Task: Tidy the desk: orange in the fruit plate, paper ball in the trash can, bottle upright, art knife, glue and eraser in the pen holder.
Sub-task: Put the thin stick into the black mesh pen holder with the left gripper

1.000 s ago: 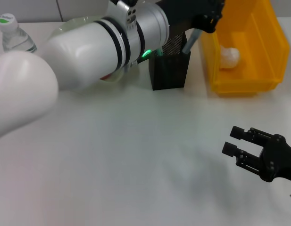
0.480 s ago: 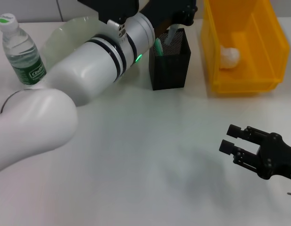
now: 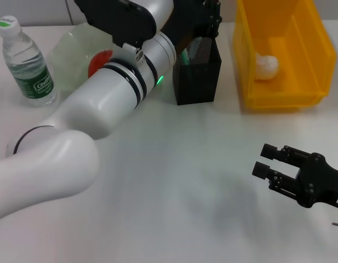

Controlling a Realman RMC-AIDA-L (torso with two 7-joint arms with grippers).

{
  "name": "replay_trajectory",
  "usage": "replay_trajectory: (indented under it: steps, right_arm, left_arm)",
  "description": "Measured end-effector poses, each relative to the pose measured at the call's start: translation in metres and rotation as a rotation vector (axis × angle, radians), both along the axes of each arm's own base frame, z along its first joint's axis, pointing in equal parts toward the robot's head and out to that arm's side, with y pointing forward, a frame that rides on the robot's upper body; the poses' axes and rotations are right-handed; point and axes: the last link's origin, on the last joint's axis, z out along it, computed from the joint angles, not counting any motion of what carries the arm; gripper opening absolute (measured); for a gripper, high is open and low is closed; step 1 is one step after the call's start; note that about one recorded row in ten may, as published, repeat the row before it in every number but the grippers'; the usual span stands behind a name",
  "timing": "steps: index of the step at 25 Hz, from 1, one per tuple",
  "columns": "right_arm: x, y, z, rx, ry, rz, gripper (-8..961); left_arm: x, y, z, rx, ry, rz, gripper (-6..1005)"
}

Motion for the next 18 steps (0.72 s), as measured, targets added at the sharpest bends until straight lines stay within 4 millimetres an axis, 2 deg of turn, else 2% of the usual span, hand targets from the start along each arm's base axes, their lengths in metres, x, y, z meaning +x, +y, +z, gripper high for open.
replay_trajectory:
  steps: [9,18]
  right_arm:
    - [-0.0010,0.0002,-0.0002,-0.002,0.003,0.004,574]
    - [-0.0009,-0.0001,-0.0002,-0.003,0.003,0.004,574]
  left_arm:
    - [-0.0038,0.0022,-0.0094,-0.018,0.047,-0.012,183]
    - [-0.0070,0.0057,-0.0103,-0.021,0.051,0.000,203]
